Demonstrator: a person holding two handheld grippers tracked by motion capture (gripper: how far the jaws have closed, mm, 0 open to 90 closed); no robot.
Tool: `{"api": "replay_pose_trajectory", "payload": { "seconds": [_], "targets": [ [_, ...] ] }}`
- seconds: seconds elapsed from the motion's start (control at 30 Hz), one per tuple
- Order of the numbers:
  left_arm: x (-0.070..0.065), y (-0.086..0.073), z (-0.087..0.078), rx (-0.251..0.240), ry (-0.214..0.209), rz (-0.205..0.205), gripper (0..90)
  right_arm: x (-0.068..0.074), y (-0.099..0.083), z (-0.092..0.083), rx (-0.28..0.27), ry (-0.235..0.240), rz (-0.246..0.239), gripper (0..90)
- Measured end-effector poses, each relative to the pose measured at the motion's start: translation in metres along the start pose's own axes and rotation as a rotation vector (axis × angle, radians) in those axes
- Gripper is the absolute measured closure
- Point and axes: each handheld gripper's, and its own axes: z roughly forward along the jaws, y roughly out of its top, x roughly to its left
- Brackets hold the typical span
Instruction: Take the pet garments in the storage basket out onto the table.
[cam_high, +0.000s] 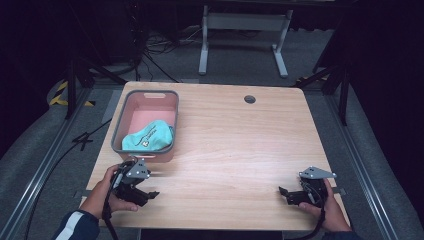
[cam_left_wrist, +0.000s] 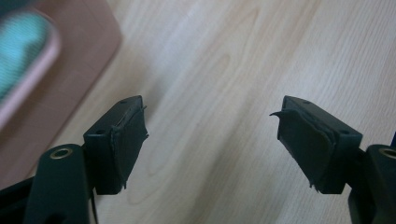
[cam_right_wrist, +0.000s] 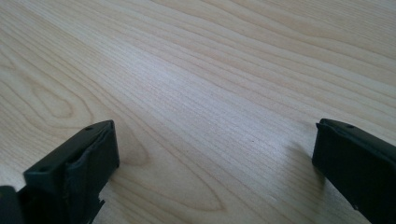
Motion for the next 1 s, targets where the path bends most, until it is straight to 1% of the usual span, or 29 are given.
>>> {"api": "replay_pose_trajectory", "payload": {
  "seconds": [0.03,0.1,0.17,0.2,0.27,0.33,0.4,0.43,0.47,0.53,0.57,0.6,0.63,0.67,0.77,0.83,0.87,0.9,0.93,0.97,1.0],
  "targets": [
    [0.002,0.005,-0.006,-0.025,0.01,0.0,24.0,0.0,0.0,0.0,-0.001,0.001,0.003,1.1],
    [0.004,0.009,-0.011,-0.037,0.011,-0.001,23.7,0.0,0.0,0.0,-0.001,0.001,0.004,1.1],
    [0.006,0.014,-0.016,-0.047,0.027,0.002,23.7,0.0,0.0,0.0,-0.002,0.001,0.003,1.1],
    [0.006,0.014,-0.016,-0.047,0.027,0.002,23.3,0.0,0.0,0.0,-0.002,0.001,0.003,1.1],
    [0.011,0.019,-0.022,-0.068,0.022,-0.002,23.1,0.0,0.0,0.0,-0.002,0.002,0.003,1.2],
    [0.014,0.023,-0.027,-0.069,0.026,0.009,22.9,0.0,0.0,0.0,-0.002,0.002,0.002,1.3],
    [0.019,0.028,-0.032,-0.067,0.042,0.022,23.0,0.0,0.0,0.0,-0.002,0.002,0.003,1.2],
    [0.024,0.033,-0.037,-0.075,0.058,0.029,23.0,0.0,0.0,0.0,-0.002,0.003,0.003,1.3],
    [0.027,0.036,-0.04,-0.086,0.065,0.028,23.6,0.0,0.0,0.0,-0.002,0.003,0.002,1.3],
    [0.034,0.039,-0.044,-0.098,0.069,0.034,25.5,0.0,0.0,0.0,-0.001,0.002,0.0,1.3],
    [0.034,0.039,-0.044,-0.098,0.069,0.034,25.5,0.0,0.0,0.0,-0.001,0.002,0.0,1.3],
    [0.038,0.041,-0.047,-0.101,0.069,0.026,25.5,0.0,0.0,0.0,-0.002,0.002,0.0,1.3],
    [0.044,0.044,-0.05,-0.089,0.098,0.028,25.5,0.0,0.0,0.0,-0.002,0.002,-0.002,1.3],
    [0.044,0.044,-0.05,-0.089,0.098,0.028,25.5,0.0,0.0,0.0,-0.002,0.002,-0.002,1.3],
    [0.056,0.048,-0.052,-0.086,0.112,0.016,25.4,0.0,0.0,0.0,-0.002,0.002,-0.002,1.3],
    [0.067,0.05,-0.051,-0.071,0.117,-0.007,24.3,0.0,0.0,-0.001,-0.002,0.002,-0.002,1.4],
    [0.067,0.05,-0.051,-0.071,0.117,-0.007,23.5,0.0,0.0,-0.001,-0.002,0.002,-0.002,1.4],
    [0.071,0.05,-0.05,-0.067,0.118,-0.014,23.3,0.0,0.0,-0.001,-0.002,0.002,-0.002,1.4],
    [0.078,0.051,-0.048,-0.058,0.121,-0.025,23.3,0.0,0.0,-0.001,-0.002,0.002,-0.002,1.4],
    [0.078,0.051,-0.048,-0.058,0.121,-0.025,22.9,0.0,0.0,-0.001,-0.002,0.002,-0.002,1.4],
    [0.082,0.052,-0.046,-0.05,0.121,-0.03,22.5,0.0,0.0,-0.001,-0.002,0.002,-0.002,1.4]
  ]
}}
